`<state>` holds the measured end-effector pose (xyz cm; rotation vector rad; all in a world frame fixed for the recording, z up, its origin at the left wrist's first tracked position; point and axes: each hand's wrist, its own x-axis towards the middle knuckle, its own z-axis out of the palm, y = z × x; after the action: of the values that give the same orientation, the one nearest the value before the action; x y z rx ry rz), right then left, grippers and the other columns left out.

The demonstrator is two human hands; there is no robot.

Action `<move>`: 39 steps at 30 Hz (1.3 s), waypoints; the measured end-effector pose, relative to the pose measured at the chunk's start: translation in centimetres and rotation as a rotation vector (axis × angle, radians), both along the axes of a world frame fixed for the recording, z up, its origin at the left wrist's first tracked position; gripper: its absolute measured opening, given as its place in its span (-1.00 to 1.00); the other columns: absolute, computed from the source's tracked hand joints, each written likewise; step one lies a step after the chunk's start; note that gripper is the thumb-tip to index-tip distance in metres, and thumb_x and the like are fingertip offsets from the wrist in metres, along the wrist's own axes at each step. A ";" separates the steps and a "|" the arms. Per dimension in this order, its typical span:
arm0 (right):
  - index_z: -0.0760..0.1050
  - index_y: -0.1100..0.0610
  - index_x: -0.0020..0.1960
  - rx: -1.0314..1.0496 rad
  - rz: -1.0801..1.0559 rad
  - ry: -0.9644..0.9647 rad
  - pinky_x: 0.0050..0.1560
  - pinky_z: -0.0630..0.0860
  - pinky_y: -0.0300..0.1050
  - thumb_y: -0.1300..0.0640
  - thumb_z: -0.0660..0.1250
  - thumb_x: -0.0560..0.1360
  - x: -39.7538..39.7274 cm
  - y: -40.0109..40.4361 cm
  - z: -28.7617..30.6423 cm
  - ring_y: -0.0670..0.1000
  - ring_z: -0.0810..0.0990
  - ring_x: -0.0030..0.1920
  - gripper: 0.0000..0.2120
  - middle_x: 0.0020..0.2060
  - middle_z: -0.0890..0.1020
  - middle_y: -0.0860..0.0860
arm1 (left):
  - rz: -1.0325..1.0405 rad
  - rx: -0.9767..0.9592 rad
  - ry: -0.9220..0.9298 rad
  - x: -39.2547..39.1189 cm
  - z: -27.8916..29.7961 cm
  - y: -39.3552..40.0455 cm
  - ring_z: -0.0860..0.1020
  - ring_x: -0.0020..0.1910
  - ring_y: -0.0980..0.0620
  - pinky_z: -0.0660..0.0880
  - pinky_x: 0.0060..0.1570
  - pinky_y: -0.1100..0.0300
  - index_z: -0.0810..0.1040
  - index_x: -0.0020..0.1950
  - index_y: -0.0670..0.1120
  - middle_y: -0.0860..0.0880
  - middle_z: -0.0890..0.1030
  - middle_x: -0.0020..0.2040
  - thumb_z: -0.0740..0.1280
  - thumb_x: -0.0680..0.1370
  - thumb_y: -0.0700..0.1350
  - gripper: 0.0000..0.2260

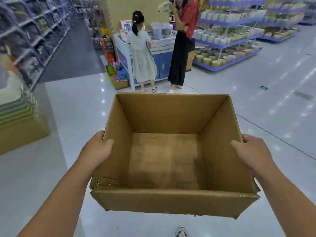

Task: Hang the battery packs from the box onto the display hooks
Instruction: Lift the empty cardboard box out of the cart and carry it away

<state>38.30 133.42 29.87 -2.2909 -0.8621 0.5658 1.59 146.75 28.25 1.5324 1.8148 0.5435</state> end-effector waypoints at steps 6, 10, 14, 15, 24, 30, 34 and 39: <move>0.63 0.16 -0.14 -0.026 0.247 0.010 -0.09 0.64 0.16 0.10 0.28 0.59 0.2 17.2 0.5 0.25 0.67 -0.16 -0.77 -0.21 0.68 0.20 | 0.259 -0.003 0.032 -2.6 1.3 8.2 0.59 0.02 -0.15 0.55 0.07 -0.03 0.51 0.18 0.05 -0.06 0.61 0.04 0.26 0.66 -0.04 -0.88; 0.63 0.14 -0.15 -0.021 0.376 0.016 -0.10 0.62 0.12 0.10 0.29 0.58 -2.5 26.8 -0.2 0.23 0.66 -0.17 -0.78 -0.22 0.67 0.18 | 0.385 0.003 0.033 -5.5 0.4 13.3 0.50 -0.17 0.03 0.40 -0.12 0.05 0.48 0.13 0.03 0.01 0.55 -0.10 0.26 0.66 -0.07 -0.94; 0.47 0.13 -0.31 -0.047 0.463 0.035 -0.27 0.40 -0.03 0.16 0.29 0.52 -6.9 36.4 -1.3 0.17 0.51 -0.31 -0.77 -0.35 0.54 0.12 | 0.500 -0.029 0.014 -9.7 -1.4 18.6 0.59 -0.04 -0.12 0.55 0.10 -0.06 0.51 0.13 0.02 0.00 0.61 -0.05 0.27 0.66 -0.04 -0.92; 0.46 0.14 -0.32 -0.055 0.486 0.032 -0.26 0.37 -0.03 0.17 0.29 0.51 -8.2 39.0 -1.7 0.17 0.50 -0.31 -0.78 -0.36 0.54 0.13 | 0.527 -0.036 0.011 -11.0 -1.9 20.3 0.60 -0.01 -0.14 0.56 0.13 -0.08 0.52 0.12 0.03 -0.02 0.62 -0.04 0.27 0.65 -0.04 -0.92; 0.57 0.15 -0.22 -0.089 0.593 -0.010 -0.24 0.47 -0.02 0.15 0.31 0.57 -21.8 62.0 -3.9 0.26 0.65 -0.17 -0.79 -0.26 0.65 0.21 | 0.599 -0.078 0.001 -23.9 -4.3 39.1 0.57 -0.09 -0.05 0.56 0.02 -0.04 0.50 0.11 0.05 -0.01 0.61 -0.06 0.25 0.68 -0.04 -0.94; 0.58 0.10 -0.23 -0.077 0.634 -0.027 -0.23 0.47 -0.02 0.14 0.31 0.56 -29.4 75.8 -4.0 0.19 0.62 -0.21 -0.80 -0.27 0.65 0.16 | 0.606 -0.065 0.051 -31.4 -4.7 51.4 0.51 -0.18 0.02 0.47 -0.13 0.04 0.47 0.09 0.01 0.00 0.57 -0.09 0.25 0.67 -0.09 -0.97; 0.57 0.10 -0.24 -0.082 0.656 -0.017 -0.26 0.43 -0.05 0.14 0.32 0.55 -33.5 85.7 -5.5 0.17 0.61 -0.22 -0.80 -0.28 0.65 0.14 | 0.634 -0.076 0.048 -35.6 -5.9 60.2 0.53 -0.16 -0.03 0.50 -0.07 0.02 0.49 0.13 0.01 0.00 0.57 -0.10 0.25 0.66 -0.09 -0.93; 0.61 0.09 -0.16 -0.085 0.711 0.013 -0.22 0.47 -0.04 0.12 0.30 0.58 -38.7 99.6 -9.0 0.18 0.64 -0.19 -0.82 -0.23 0.67 0.15 | 0.681 -0.077 0.067 -40.2 -8.0 72.1 0.52 -0.17 0.02 0.44 -0.13 0.05 0.51 0.15 0.01 0.05 0.56 -0.12 0.25 0.66 -0.10 -0.90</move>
<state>-0.40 233.04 20.87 -2.0046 -1.6846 0.9239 -38.65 218.90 20.27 0.8586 2.3747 0.7245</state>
